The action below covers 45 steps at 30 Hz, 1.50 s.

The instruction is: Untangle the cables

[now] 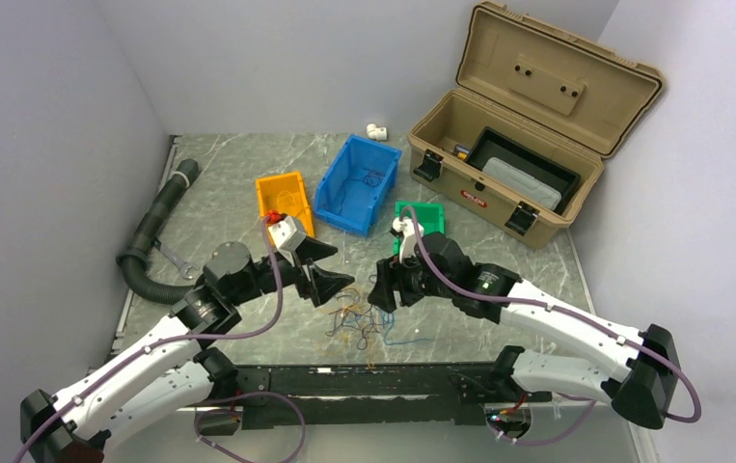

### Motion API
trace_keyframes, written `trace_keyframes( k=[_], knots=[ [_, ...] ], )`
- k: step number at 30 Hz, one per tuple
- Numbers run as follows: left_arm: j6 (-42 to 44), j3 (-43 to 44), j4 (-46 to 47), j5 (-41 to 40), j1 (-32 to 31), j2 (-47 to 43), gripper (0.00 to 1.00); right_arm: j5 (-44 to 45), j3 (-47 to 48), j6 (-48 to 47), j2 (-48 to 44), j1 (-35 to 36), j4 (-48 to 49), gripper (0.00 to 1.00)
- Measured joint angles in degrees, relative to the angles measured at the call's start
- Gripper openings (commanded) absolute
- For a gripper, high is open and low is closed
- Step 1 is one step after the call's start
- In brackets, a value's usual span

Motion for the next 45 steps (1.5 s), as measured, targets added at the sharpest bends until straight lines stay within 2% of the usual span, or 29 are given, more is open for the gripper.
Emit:
trace_keyframes(
  k=[6,16,24,32,35,37,39,42,43,45],
  knots=[
    [-0.11,1.05,-3.48,-0.15,0.0,6.8,0.77,3.04,-6.82,1.49,-4.15,-0.02,-0.79,0.67],
    [-6.23,9.35,-16.22,-9.25,0.02,24.79,0.74,12.72,-10.43,5.99,-14.75,-0.04,-1.22,0.67],
    [-10.45,11.3,-19.61,-9.97,0.0,35.43,0.7,14.88,-11.21,7.28,-16.46,-0.04,-1.27,0.66],
    [-12.61,13.03,-19.71,-10.64,0.0,42.32,0.65,17.62,-12.02,8.57,-20.52,-0.04,-1.66,0.65],
    [-13.14,13.05,-19.67,-10.67,0.0,44.46,0.56,18.51,-12.46,8.76,-21.97,-0.04,-1.66,0.65],
    [-13.42,13.05,-19.65,-10.54,0.0,45.59,0.42,18.84,-12.46,8.79,-22.14,-0.04,-1.7,0.65],
    [-13.57,13.05,-19.61,-10.23,0.02,46.27,0.22,19.04,-12.46,8.79,-22.03,-0.04,-1.77,0.65],
    [-13.57,13.27,-19.67,-10.12,0.02,46.31,0.03,19.43,-12.46,8.76,-21.68,-0.04,-1.81,0.64],
    [-13.44,13.53,-19.74,-10.14,0.0,46.23,0.0,19.54,-12.46,8.76,-21.64,-0.04,-1.84,0.64],
    [-13.09,14.01,-20.09,-10.43,0.0,45.62,0.0,19.87,-12.46,8.74,-21.46,-0.04,-1.84,0.64]
  ],
)
